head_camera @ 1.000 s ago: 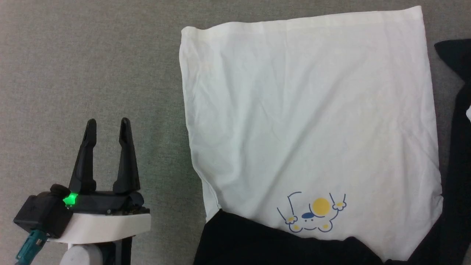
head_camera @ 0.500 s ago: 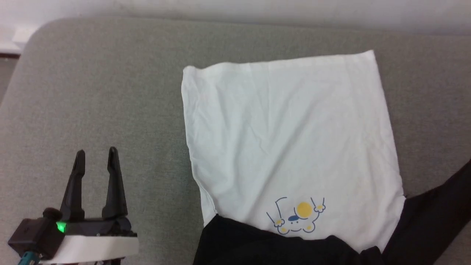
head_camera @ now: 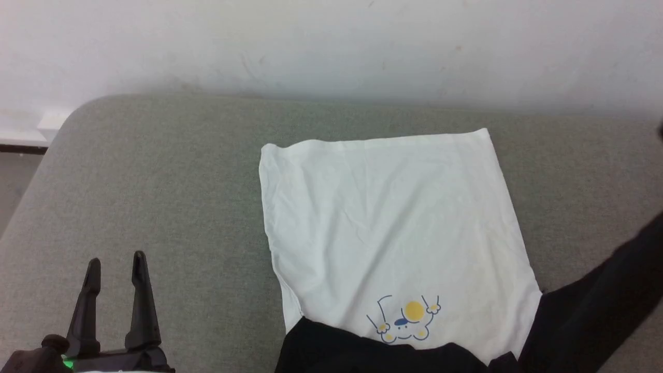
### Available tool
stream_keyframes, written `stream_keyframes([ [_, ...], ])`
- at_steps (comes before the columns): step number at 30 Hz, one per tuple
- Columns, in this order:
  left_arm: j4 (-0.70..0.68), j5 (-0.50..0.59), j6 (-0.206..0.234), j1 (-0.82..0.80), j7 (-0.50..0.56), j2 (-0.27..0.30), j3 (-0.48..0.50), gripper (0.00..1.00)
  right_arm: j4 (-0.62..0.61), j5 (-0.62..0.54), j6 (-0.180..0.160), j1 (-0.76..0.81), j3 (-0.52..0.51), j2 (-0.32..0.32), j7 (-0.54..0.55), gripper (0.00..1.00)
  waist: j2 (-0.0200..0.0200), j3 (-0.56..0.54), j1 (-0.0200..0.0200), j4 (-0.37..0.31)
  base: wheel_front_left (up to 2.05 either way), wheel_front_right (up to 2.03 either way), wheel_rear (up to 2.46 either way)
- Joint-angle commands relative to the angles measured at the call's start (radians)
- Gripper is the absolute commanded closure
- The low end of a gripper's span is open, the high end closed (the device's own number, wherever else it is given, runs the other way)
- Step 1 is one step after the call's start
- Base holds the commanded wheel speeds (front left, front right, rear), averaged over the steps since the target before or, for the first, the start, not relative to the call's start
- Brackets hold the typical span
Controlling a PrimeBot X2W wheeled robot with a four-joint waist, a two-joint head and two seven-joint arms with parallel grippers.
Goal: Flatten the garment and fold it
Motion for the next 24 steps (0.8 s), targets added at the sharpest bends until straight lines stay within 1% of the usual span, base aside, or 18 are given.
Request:
stream_keyframes([
  [1, -0.009, -0.007, 0.006, 0.014, 0.004, 0.006, 0.007, 0.00, -0.016, 0.005, -0.001, 0.016, 0.052, 0.006, 0.006, 1.00, 0.0000, -0.029, 0.0002, -0.007, 0.00, 0.00, 0.00],
  [6, -0.024, -0.007, 0.010, 0.017, 0.013, 0.008, 0.001, 0.00, -0.011, 0.006, -0.001, 0.033, 0.255, 0.014, 0.016, 1.00, 0.0000, -0.036, 0.0002, 0.003, 0.00, 0.00, 0.00],
  [9, -0.028, -0.006, 0.009, 0.012, 0.018, 0.008, -0.010, 0.00, 0.017, -0.009, -0.001, 0.044, 0.380, 0.017, 0.009, 1.00, 0.0000, -0.036, 0.0002, 0.019, 0.00, 0.00, 0.00],
  [13, -0.029, -0.007, 0.008, 0.006, 0.019, 0.007, -0.018, 0.00, 0.070, -0.026, -0.001, 0.063, 0.520, 0.020, -0.011, 1.00, 0.0000, -0.029, 0.0002, 0.045, 0.00, 0.00, 0.00],
  [16, -0.026, -0.008, 0.008, 0.003, 0.020, 0.006, -0.024, 0.00, 0.117, -0.043, -0.001, 0.081, 0.616, 0.021, -0.031, 1.00, 0.0000, -0.023, 0.0002, 0.065, 0.00, 0.00, 0.00],
  [17, -0.026, -0.008, 0.008, 0.003, 0.020, 0.006, -0.024, 0.00, 0.117, -0.043, -0.001, 0.081, 0.616, 0.021, -0.031, 1.00, 0.0000, -0.023, 0.0002, 0.065, 0.00, 0.00, 0.00],
  [24, -0.021, -0.012, 0.011, 0.000, 0.016, 0.001, -0.031, 0.00, 0.230, -0.068, -0.001, 0.117, 0.814, 0.007, -0.051, 1.00, 0.0000, -0.013, 0.0002, 0.104, 0.00, 0.00, 0.00],
])
